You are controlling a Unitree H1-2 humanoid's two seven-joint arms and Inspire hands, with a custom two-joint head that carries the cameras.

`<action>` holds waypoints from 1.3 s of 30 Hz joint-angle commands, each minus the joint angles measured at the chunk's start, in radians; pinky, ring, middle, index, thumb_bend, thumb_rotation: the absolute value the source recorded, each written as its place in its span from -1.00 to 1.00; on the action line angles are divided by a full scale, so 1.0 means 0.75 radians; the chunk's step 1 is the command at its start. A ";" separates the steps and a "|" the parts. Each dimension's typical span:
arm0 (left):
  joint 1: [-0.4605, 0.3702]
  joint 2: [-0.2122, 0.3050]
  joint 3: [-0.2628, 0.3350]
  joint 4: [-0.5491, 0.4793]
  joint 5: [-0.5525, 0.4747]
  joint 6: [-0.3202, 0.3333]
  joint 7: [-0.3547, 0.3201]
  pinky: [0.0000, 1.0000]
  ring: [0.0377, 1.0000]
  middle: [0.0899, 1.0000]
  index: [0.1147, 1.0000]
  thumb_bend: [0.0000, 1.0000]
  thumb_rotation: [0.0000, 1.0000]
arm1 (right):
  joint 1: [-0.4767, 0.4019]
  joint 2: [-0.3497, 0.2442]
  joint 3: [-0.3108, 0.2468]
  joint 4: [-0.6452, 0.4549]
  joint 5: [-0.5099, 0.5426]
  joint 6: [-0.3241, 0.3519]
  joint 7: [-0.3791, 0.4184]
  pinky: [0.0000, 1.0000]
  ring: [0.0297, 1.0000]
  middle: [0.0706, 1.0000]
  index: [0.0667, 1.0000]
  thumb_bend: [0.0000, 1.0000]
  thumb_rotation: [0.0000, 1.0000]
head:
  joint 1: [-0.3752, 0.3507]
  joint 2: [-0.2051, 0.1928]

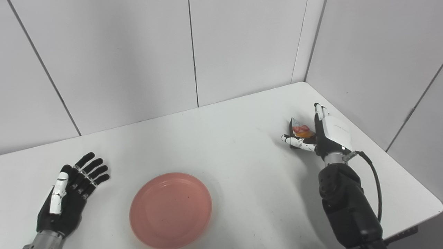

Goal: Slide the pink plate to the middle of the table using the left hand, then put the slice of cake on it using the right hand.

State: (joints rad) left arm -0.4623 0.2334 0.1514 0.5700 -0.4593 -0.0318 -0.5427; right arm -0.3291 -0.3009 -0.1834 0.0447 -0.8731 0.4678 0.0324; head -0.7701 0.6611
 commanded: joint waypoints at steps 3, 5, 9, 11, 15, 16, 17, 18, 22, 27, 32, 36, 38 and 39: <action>0.178 0.001 0.004 0.079 0.027 0.048 0.029 0.48 0.51 0.51 0.47 0.16 0.63 | -0.071 -0.035 0.009 -0.003 0.006 0.002 -0.031 0.69 0.94 1.00 1.00 1.00 0.33 | -0.001 -0.001; 0.176 0.001 0.004 0.083 0.026 0.043 0.027 0.48 0.51 0.52 0.48 0.16 0.63 | -0.080 -0.034 0.014 0.014 0.010 0.002 -0.029 0.69 0.96 1.00 1.00 1.00 0.32 | -0.001 -0.001; 0.188 0.002 0.002 0.055 0.022 0.058 0.033 0.48 0.51 0.52 0.48 0.15 0.64 | -0.094 -0.038 0.028 0.049 0.017 0.002 -0.040 0.66 0.95 1.00 1.00 1.00 0.30 | 0.009 0.009; 0.192 0.002 0.002 0.046 0.022 0.063 0.032 0.48 0.52 0.52 0.48 0.14 0.65 | -0.103 -0.045 0.037 0.079 0.014 0.002 -0.046 0.66 0.95 1.00 1.00 1.00 0.29 | 0.009 0.009; 0.194 0.003 0.003 0.040 0.020 0.067 0.034 0.47 0.51 0.52 0.48 0.14 0.65 | -0.112 -0.060 0.053 0.109 0.004 0.002 -0.050 0.67 0.95 1.00 1.00 1.00 0.29 | 0.009 0.015; 0.196 0.002 0.003 0.032 0.020 0.073 0.039 0.47 0.51 0.52 0.48 0.14 0.65 | -0.116 -0.065 0.056 0.118 -0.005 0.002 -0.045 0.68 0.95 1.00 1.00 1.00 0.28 | 0.009 0.015; 0.198 0.002 0.003 0.028 0.020 0.076 0.041 0.47 0.51 0.51 0.47 0.15 0.64 | -0.119 -0.070 0.057 0.124 -0.015 0.002 -0.036 0.69 0.95 1.00 1.00 1.00 0.28 | 0.009 0.015; 0.198 0.003 0.002 0.028 0.019 0.075 0.037 0.48 0.51 0.51 0.47 0.15 0.64 | -0.120 -0.072 0.057 0.126 -0.041 0.002 -0.025 0.70 0.95 1.00 1.00 1.00 0.28 | 0.010 0.022; 0.193 0.008 0.000 0.037 0.018 0.071 0.027 0.48 0.52 0.52 0.49 0.14 0.66 | -0.118 -0.069 0.052 0.117 -0.105 0.002 -0.006 0.75 0.94 0.99 1.00 1.00 0.25 | 0.008 0.023; 0.198 0.009 -0.001 0.024 0.018 0.079 0.028 0.48 0.53 0.53 0.50 0.12 0.67 | -0.119 -0.055 0.023 0.109 -0.180 0.002 0.031 0.84 0.91 0.96 0.98 1.00 0.15 | 0.009 0.030; 0.200 0.009 -0.002 0.016 0.017 0.082 0.030 0.48 0.53 0.53 0.50 0.11 0.68 | -0.130 -0.013 -0.044 0.091 -0.229 0.002 0.057 0.61 0.79 0.88 0.91 1.00 0.03 | 0.008 0.034; 0.203 0.006 0.000 0.007 0.014 0.093 0.037 0.48 0.52 0.51 0.49 0.10 0.68 | -0.131 0.014 -0.072 0.074 -0.220 0.002 -0.041 0.06 0.37 0.52 0.59 0.92 -0.30 | 0.011 0.035; 0.204 0.005 0.000 0.002 0.016 0.095 0.042 0.47 0.51 0.51 0.48 0.10 0.68 | -0.127 0.006 -0.061 0.064 -0.176 0.001 -0.090 -0.37 -0.20 -0.04 0.44 0.83 -0.44 | 0.011 0.035; 0.205 0.005 -0.001 0.001 0.017 0.095 0.042 0.47 0.51 0.51 0.48 0.10 0.68 | -0.126 0.002 -0.058 0.061 -0.161 0.000 -0.100 -0.51 -0.37 -0.21 0.39 0.78 -0.49 | 0.011 0.035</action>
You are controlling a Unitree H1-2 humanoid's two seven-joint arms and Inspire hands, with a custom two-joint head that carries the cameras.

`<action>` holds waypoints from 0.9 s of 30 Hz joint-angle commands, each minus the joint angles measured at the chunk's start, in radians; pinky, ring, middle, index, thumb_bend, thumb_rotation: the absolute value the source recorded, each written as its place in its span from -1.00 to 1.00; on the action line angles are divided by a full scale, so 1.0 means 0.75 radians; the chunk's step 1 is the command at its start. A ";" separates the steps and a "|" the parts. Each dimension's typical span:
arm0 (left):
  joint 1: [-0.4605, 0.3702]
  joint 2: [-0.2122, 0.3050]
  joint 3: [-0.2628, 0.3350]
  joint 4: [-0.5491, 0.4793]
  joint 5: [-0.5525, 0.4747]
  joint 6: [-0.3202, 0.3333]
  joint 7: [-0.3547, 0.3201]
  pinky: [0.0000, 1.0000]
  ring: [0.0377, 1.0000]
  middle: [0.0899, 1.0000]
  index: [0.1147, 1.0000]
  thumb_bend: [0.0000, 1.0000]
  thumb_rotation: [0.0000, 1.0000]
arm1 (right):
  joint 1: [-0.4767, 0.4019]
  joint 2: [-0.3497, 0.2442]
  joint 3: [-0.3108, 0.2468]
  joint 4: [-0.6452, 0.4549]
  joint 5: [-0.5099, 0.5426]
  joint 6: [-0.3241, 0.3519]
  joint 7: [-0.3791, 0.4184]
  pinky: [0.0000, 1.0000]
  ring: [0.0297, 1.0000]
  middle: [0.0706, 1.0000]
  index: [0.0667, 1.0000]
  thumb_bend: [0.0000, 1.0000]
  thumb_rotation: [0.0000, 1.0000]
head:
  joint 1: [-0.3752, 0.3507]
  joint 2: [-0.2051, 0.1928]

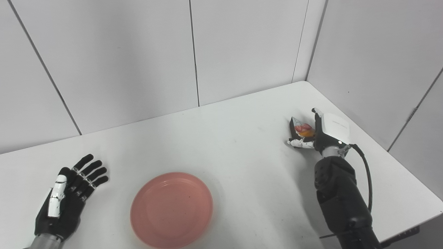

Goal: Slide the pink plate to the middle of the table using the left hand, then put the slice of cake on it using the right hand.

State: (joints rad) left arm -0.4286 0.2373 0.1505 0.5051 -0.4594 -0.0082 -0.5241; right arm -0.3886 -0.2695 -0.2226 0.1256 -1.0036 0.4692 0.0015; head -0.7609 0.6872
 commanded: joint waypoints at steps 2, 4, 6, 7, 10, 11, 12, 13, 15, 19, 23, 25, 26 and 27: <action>0.161 -0.001 0.000 0.084 0.017 0.066 0.016 0.48 0.52 0.52 0.49 0.10 0.70 | -0.042 -0.052 0.001 -0.065 0.054 -0.002 -0.053 -0.70 -0.61 -0.47 0.24 0.70 -0.62 | -0.001 0.000; 0.161 -0.004 0.003 0.078 0.013 0.075 0.021 0.48 0.52 0.52 0.49 0.10 0.68 | -0.044 -0.062 0.010 -0.062 0.076 -0.001 -0.040 -0.74 -0.66 -0.52 0.14 0.68 -0.66 | -0.001 0.000; 0.161 -0.003 0.004 0.078 0.010 0.076 0.014 0.48 0.52 0.51 0.49 0.10 0.68 | -0.050 -0.068 0.017 -0.049 0.077 0.000 -0.024 -0.66 -0.56 -0.39 0.06 0.66 -0.67 | 0.001 0.003; 0.163 -0.002 0.004 0.073 0.010 0.078 0.013 0.49 0.52 0.52 0.49 0.09 0.68 | -0.052 -0.069 0.020 -0.045 0.075 0.000 -0.017 -0.64 -0.55 -0.38 0.05 0.66 -0.68 | 0.001 0.003; 0.167 -0.002 0.004 0.061 0.010 0.089 0.015 0.49 0.52 0.53 0.50 0.09 0.71 | -0.058 -0.071 0.028 -0.033 0.080 0.001 -0.004 -0.62 -0.51 -0.36 0.00 0.52 -0.68 | 0.004 0.006; 0.167 -0.002 0.004 0.059 0.010 0.093 0.016 0.48 0.52 0.52 0.50 0.09 0.70 | -0.060 -0.071 0.030 -0.028 0.084 0.001 -0.002 -0.65 -0.56 -0.40 -0.07 0.21 -0.70 | 0.004 0.006; 0.168 -0.003 0.004 0.054 0.011 0.096 0.018 0.48 0.52 0.52 0.50 0.09 0.70 | -0.064 -0.071 0.032 -0.021 0.082 0.001 0.002 -0.65 -0.56 -0.41 -0.07 0.17 -0.71 | 0.010 0.009; 0.169 -0.004 0.004 0.051 0.011 0.099 0.019 0.48 0.52 0.52 0.49 0.10 0.70 | -0.067 -0.071 0.035 -0.013 0.082 0.001 0.004 -0.67 -0.57 -0.42 -0.09 0.11 -0.71 | 0.012 0.009; 0.172 -0.006 0.004 0.041 0.014 0.106 0.026 0.48 0.52 0.52 0.48 0.10 0.70 | -0.072 -0.077 0.044 0.005 0.089 0.001 0.001 -0.69 -0.61 -0.45 -0.10 0.06 -0.72 | 0.015 0.008; 0.178 -0.010 0.003 0.024 0.014 0.119 0.033 0.47 0.51 0.51 0.46 0.08 0.71 | -0.076 -0.079 0.046 0.021 0.049 0.001 0.047 -0.67 -0.56 -0.39 -0.09 0.05 -0.72 | 0.020 0.009; 0.183 -0.013 0.002 0.005 0.009 0.134 0.035 0.48 0.51 0.51 0.46 0.06 0.74 | -0.072 -0.083 0.048 0.022 0.034 0.001 0.063 -0.63 -0.52 -0.34 -0.10 0.05 -0.73 | 0.025 0.010; 0.185 -0.014 0.000 0.003 0.009 0.132 0.034 0.48 0.51 0.51 0.46 0.06 0.74 | -0.064 -0.080 0.049 0.010 0.023 0.001 0.064 -0.63 -0.51 -0.33 -0.10 0.04 -0.73 | 0.035 0.012; 0.185 -0.015 -0.001 0.003 0.009 0.131 0.033 0.47 0.51 0.51 0.46 0.07 0.73 | -0.062 -0.078 0.048 0.006 0.020 0.001 0.063 -0.65 -0.54 -0.37 -0.10 0.04 -0.74 | 0.035 0.012; 0.185 -0.016 -0.002 0.003 0.009 0.132 0.033 0.47 0.51 0.51 0.46 0.07 0.73 | -0.058 -0.079 0.051 0.005 0.020 0.001 0.057 -0.66 -0.56 -0.38 -0.10 0.04 -0.74 | 0.038 0.014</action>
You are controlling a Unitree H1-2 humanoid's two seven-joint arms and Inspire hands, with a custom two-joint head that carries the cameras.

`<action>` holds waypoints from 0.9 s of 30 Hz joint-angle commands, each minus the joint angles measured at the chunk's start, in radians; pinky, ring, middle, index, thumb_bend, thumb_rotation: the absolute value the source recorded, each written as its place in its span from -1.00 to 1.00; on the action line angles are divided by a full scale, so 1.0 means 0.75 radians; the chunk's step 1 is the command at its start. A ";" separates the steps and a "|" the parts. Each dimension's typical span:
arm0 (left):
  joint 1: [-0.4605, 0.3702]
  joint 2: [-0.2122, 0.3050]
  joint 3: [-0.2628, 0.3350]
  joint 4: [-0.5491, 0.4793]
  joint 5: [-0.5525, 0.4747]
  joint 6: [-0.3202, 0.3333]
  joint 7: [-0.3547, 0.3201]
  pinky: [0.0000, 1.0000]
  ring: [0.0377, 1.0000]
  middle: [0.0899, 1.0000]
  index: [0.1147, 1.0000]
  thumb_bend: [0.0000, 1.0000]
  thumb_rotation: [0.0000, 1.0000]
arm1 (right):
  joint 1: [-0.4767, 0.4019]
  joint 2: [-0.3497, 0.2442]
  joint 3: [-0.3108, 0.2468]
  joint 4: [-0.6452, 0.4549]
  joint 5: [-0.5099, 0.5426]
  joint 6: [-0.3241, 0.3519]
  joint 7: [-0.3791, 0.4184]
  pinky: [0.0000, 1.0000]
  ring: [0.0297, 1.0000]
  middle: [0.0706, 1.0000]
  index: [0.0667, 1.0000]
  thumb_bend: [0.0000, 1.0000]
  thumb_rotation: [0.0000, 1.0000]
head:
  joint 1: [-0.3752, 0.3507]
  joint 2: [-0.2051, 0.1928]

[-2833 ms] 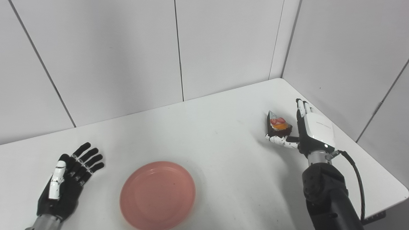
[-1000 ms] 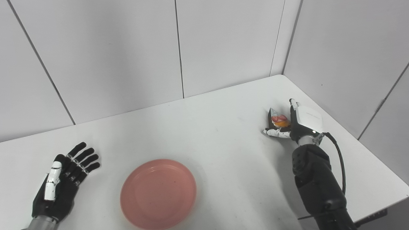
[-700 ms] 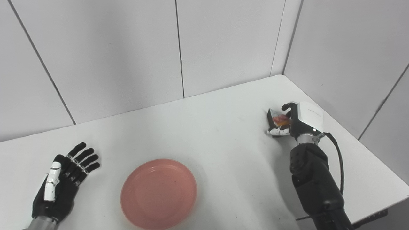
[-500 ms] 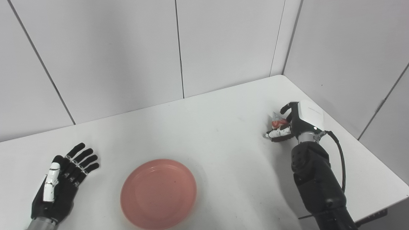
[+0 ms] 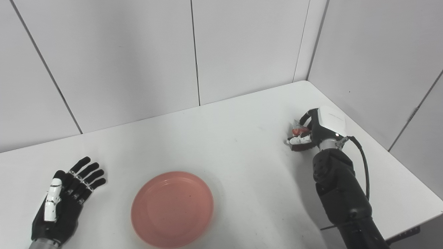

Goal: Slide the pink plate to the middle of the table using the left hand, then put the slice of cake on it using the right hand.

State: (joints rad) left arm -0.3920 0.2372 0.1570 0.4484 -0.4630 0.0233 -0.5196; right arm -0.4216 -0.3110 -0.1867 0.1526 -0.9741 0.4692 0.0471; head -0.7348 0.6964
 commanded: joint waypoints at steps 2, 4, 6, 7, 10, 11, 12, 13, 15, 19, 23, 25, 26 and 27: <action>0.137 -0.016 -0.011 0.076 0.012 0.092 0.024 0.47 0.51 0.51 0.46 0.06 0.74 | -0.008 -0.023 0.007 -0.034 -0.024 0.001 -0.009 -0.69 -0.60 -0.42 -0.10 0.04 -0.74 | 0.003 0.002; 0.141 -0.019 -0.012 0.063 0.013 0.102 0.033 0.47 0.51 0.51 0.46 0.06 0.74 | -0.004 -0.023 0.008 -0.036 -0.030 0.001 -0.002 -0.70 -0.60 -0.43 -0.10 0.04 -0.74 | 0.012 0.005; 0.145 -0.023 -0.012 0.049 0.012 0.109 0.039 0.47 0.51 0.50 0.46 0.05 0.74 | -0.001 -0.024 0.009 -0.041 -0.024 0.001 0.000 -0.70 -0.60 -0.43 -0.10 0.04 -0.74 | 0.016 0.006; 0.147 -0.025 -0.011 0.045 0.011 0.110 0.039 0.47 0.51 0.50 0.45 0.05 0.74 | 0.003 -0.028 0.016 -0.045 -0.017 0.000 -0.009 -0.70 -0.60 -0.43 -0.10 0.04 -0.75 | 0.017 0.006; 0.151 -0.029 -0.012 0.030 0.010 0.117 0.043 0.47 0.51 0.50 0.47 0.04 0.75 | 0.006 -0.026 0.017 -0.081 -0.019 0.000 -0.009 -0.74 -0.66 -0.49 -0.10 0.04 -0.74 | 0.026 0.010; 0.154 -0.030 -0.013 0.022 0.010 0.121 0.044 0.46 0.51 0.50 0.47 0.04 0.75 | 0.009 -0.027 0.022 -0.106 -0.013 0.000 -0.008 -0.74 -0.66 -0.49 -0.10 0.04 -0.74 | 0.026 0.010; 0.156 -0.032 -0.013 0.016 0.009 0.123 0.045 0.46 0.51 0.50 0.47 0.04 0.76 | 0.013 -0.032 0.029 -0.128 -0.004 0.000 -0.009 -0.74 -0.66 -0.50 -0.10 0.04 -0.74 | 0.033 0.012; 0.157 -0.034 -0.014 0.012 0.009 0.125 0.046 0.47 0.51 0.50 0.47 0.03 0.76 | 0.017 -0.036 0.035 -0.143 0.003 0.000 -0.011 -0.73 -0.64 -0.48 -0.10 0.04 -0.75 | 0.033 0.012; 0.160 -0.038 -0.016 0.001 0.010 0.131 0.053 0.47 0.51 0.50 0.47 0.03 0.75 | 0.029 -0.044 0.053 -0.233 0.020 -0.002 0.009 -0.62 -0.52 -0.37 -0.10 0.04 -0.75 | 0.047 0.012; 0.164 -0.051 -0.020 -0.012 0.013 0.128 0.061 0.46 0.51 0.50 0.47 0.02 0.76 | 0.040 -0.034 0.073 -0.381 0.002 0.000 0.045 -0.58 -0.47 -0.34 -0.07 0.04 -0.84 | 0.076 0.013; 0.172 -0.066 -0.026 -0.038 0.011 0.133 0.077 0.46 0.51 0.50 0.47 0.00 0.76 | 0.036 -0.029 0.108 -0.501 -0.029 0.000 0.096 -0.50 -0.39 -0.27 -0.02 0.04 -0.99 | 0.106 0.016; 0.175 -0.070 -0.031 -0.045 0.012 0.129 0.077 0.47 0.52 0.51 0.47 0.00 0.76 | 0.028 -0.004 0.104 -0.558 -0.029 0.000 0.137 -0.49 -0.35 -0.24 -0.01 0.05 -1.00 | 0.123 0.017; 0.176 -0.073 -0.033 -0.048 0.011 0.129 0.076 0.47 0.52 0.51 0.47 0.00 0.77 | 0.022 0.009 0.106 -0.586 -0.033 0.000 0.157 -0.48 -0.33 -0.24 -0.01 0.05 -1.00 | 0.130 0.017; 0.178 -0.077 -0.035 -0.054 0.008 0.128 0.076 0.47 0.52 0.51 0.47 -0.01 0.77 | 0.018 0.015 0.112 -0.610 -0.032 0.000 0.170 -0.47 -0.31 -0.22 -0.01 0.05 -1.00 | 0.146 0.020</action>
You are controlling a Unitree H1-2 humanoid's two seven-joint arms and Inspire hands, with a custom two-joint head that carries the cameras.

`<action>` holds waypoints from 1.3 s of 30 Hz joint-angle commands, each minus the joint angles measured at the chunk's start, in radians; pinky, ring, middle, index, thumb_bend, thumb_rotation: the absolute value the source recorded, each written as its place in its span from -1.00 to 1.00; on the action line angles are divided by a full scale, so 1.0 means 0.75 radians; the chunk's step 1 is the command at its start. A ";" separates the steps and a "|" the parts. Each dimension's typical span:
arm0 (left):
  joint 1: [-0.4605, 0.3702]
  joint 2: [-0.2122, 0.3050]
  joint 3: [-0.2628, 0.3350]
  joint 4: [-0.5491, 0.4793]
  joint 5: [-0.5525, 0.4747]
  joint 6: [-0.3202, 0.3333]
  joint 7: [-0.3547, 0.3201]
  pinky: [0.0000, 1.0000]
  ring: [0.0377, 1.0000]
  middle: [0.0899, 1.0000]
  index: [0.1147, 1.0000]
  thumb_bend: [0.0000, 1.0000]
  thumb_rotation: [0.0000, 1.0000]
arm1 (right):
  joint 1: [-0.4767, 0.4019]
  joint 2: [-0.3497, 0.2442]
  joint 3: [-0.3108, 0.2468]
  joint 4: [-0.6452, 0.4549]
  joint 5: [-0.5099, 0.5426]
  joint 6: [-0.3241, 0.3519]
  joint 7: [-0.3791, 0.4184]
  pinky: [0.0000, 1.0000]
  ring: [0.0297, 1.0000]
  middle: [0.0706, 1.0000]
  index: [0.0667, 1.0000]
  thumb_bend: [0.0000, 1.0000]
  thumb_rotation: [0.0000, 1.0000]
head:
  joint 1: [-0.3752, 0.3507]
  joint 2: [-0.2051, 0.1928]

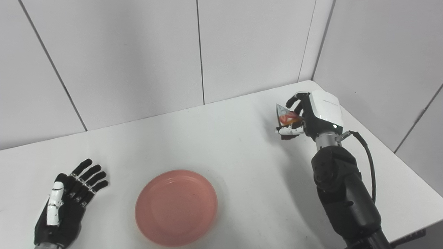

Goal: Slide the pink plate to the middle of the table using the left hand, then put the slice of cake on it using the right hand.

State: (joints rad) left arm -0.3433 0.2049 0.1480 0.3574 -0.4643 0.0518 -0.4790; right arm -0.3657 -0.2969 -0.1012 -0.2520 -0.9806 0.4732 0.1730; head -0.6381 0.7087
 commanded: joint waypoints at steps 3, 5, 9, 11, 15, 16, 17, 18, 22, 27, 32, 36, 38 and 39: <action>0.119 -0.047 -0.028 0.044 0.009 0.100 0.034 0.46 0.51 0.51 0.48 -0.02 0.78 | -0.068 0.012 0.027 -0.133 -0.041 -0.006 0.035 -0.48 -0.33 -0.22 -0.02 0.05 -1.00 | 0.038 0.007; 0.123 -0.057 -0.032 0.028 0.008 0.105 0.044 0.46 0.52 0.51 0.49 -0.02 0.77 | -0.079 0.030 0.048 -0.175 -0.054 -0.006 0.065 -0.46 -0.32 -0.22 -0.02 0.05 -1.00 | 0.067 0.011; 0.130 -0.072 -0.052 0.005 0.009 0.088 0.040 0.48 0.54 0.54 0.52 -0.03 0.82 | -0.095 0.061 0.086 -0.242 -0.033 -0.009 0.105 -0.45 -0.30 -0.21 -0.01 0.05 -1.00 | 0.130 0.021; 0.136 -0.087 -0.065 -0.023 0.013 0.092 0.055 0.49 0.55 0.55 0.53 -0.04 0.83 | -0.102 0.082 0.128 -0.271 -0.029 -0.016 0.126 -0.43 -0.28 -0.20 -0.03 0.05 -1.00 | 0.193 0.033; 0.153 -0.121 -0.087 -0.101 0.031 0.130 0.118 0.52 0.57 0.57 0.54 -0.06 0.87 | -0.103 0.139 0.188 -0.304 -0.028 -0.009 0.167 -0.48 -0.33 -0.24 -0.01 0.05 -1.00 | 0.246 0.042; 0.158 -0.134 -0.094 -0.127 0.042 0.142 0.142 0.53 0.58 0.58 0.55 -0.07 0.89 | -0.099 0.156 0.214 -0.309 -0.030 -0.015 0.172 -0.48 -0.34 -0.24 -0.01 0.05 -1.00 | 0.290 0.051; 0.162 -0.143 -0.100 -0.145 0.049 0.151 0.159 0.54 0.59 0.58 0.55 -0.08 0.92 | -0.096 0.168 0.232 -0.312 -0.032 -0.020 0.176 -0.48 -0.33 -0.23 0.00 0.04 -1.00 | 0.290 0.051; 0.168 -0.155 -0.107 -0.170 0.057 0.165 0.183 0.54 0.59 0.58 0.55 -0.08 0.92 | -0.089 0.182 0.255 -0.314 -0.022 -0.029 0.179 -0.48 -0.33 -0.23 0.00 0.04 -1.00 | 0.328 0.057; 0.186 -0.194 -0.134 -0.260 0.076 0.227 0.263 0.59 0.62 0.61 0.57 -0.10 0.99 | -0.064 0.230 0.334 -0.316 -0.009 -0.040 0.197 -0.45 -0.30 -0.23 0.00 0.04 -1.00 | 0.420 0.075; 0.190 -0.235 -0.159 -0.333 0.102 0.295 0.333 0.62 0.66 0.65 0.60 -0.12 1.00 | -0.032 0.274 0.425 -0.316 0.009 -0.049 0.215 -0.47 -0.32 -0.23 -0.01 0.05 -1.00 | 0.528 0.094; 0.188 -0.267 -0.183 -0.372 0.134 0.333 0.390 0.65 0.67 0.65 0.60 -0.14 1.00 | 0.012 0.286 0.502 -0.301 0.043 -0.074 0.226 -0.46 -0.32 -0.22 -0.01 0.05 -1.00 | 0.603 0.112; 0.182 -0.278 -0.201 -0.376 0.152 0.331 0.397 0.67 0.69 0.67 0.62 -0.13 1.00 | 0.035 0.288 0.551 -0.277 0.057 -0.099 0.219 -0.46 -0.33 -0.22 -0.01 0.05 -1.00 | 0.631 0.120; 0.178 -0.287 -0.201 -0.375 0.157 0.334 0.405 0.68 0.70 0.67 0.62 -0.14 1.00 | 0.041 0.284 0.565 -0.265 0.073 -0.105 0.224 -0.46 -0.33 -0.22 -0.01 0.05 -1.00 | 0.646 0.126; 0.176 -0.291 -0.201 -0.374 0.159 0.335 0.408 0.68 0.70 0.67 0.62 -0.14 1.00 | 0.042 0.282 0.571 -0.259 0.081 -0.106 0.226 -0.46 -0.33 -0.22 -0.01 0.05 -1.00 | 0.647 0.127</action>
State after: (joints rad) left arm -0.2392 -0.0098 0.0063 0.0477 -0.3710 0.2369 -0.2012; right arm -0.3166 -0.0873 0.3228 -0.4277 -0.9282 0.4417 0.3511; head -0.1550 0.8022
